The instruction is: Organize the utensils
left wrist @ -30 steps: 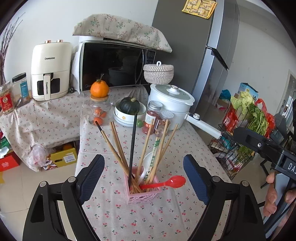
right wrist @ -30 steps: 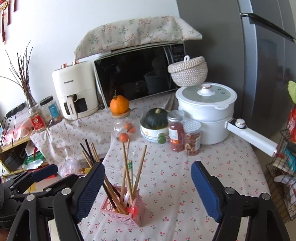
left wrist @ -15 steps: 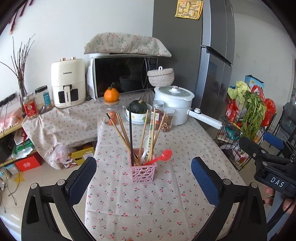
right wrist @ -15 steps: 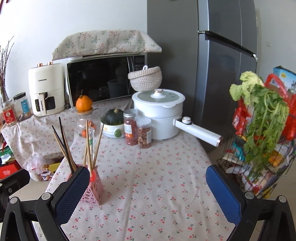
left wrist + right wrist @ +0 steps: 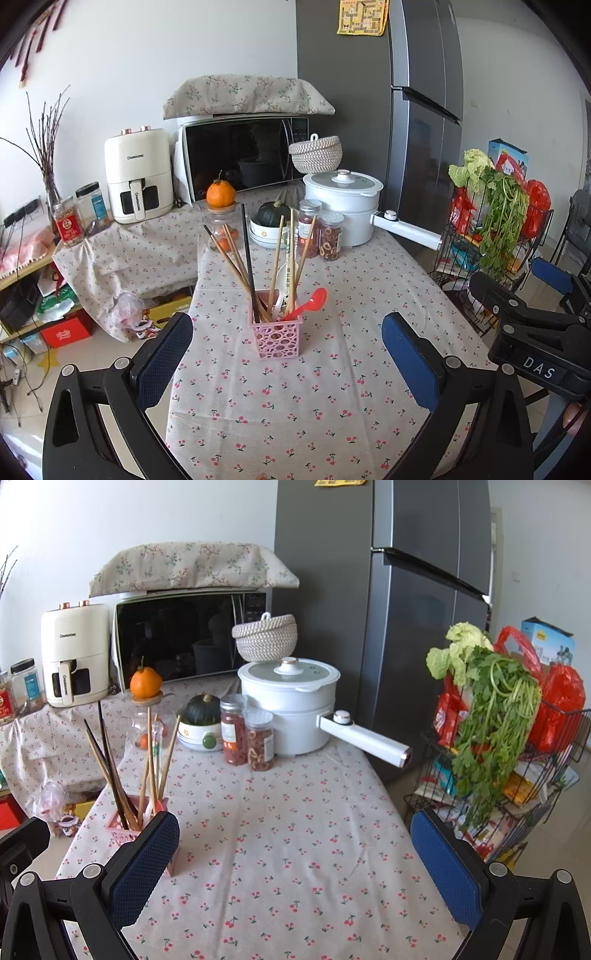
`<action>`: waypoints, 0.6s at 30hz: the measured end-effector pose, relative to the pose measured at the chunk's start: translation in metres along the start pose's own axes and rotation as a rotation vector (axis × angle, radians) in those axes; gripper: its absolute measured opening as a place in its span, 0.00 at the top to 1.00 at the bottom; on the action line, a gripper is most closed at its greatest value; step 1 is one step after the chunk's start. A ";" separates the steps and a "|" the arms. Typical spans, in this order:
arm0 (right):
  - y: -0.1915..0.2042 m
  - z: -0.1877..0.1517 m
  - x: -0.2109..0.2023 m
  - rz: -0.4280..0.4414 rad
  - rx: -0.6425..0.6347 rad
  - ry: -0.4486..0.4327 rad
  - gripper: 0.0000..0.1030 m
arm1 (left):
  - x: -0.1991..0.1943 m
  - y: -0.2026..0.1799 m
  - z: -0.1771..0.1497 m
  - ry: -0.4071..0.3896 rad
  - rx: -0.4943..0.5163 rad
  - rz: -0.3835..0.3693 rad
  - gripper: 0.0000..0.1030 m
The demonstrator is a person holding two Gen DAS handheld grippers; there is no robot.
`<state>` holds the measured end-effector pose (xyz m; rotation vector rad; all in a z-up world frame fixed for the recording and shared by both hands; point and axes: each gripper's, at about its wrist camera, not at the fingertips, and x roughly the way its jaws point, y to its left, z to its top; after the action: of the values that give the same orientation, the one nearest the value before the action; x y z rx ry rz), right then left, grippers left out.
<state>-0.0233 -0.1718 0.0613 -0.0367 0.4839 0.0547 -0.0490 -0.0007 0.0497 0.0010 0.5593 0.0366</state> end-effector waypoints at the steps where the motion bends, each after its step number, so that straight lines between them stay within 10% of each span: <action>1: -0.001 -0.002 0.003 -0.002 0.000 0.007 0.00 | 0.001 -0.001 0.000 0.002 0.003 0.003 0.00; 18: -0.008 -0.006 0.012 -0.001 0.015 0.034 0.00 | 0.009 -0.003 0.001 0.012 0.008 0.015 0.00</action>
<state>-0.0147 -0.1799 0.0499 -0.0236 0.5183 0.0495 -0.0410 -0.0034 0.0459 0.0128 0.5714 0.0490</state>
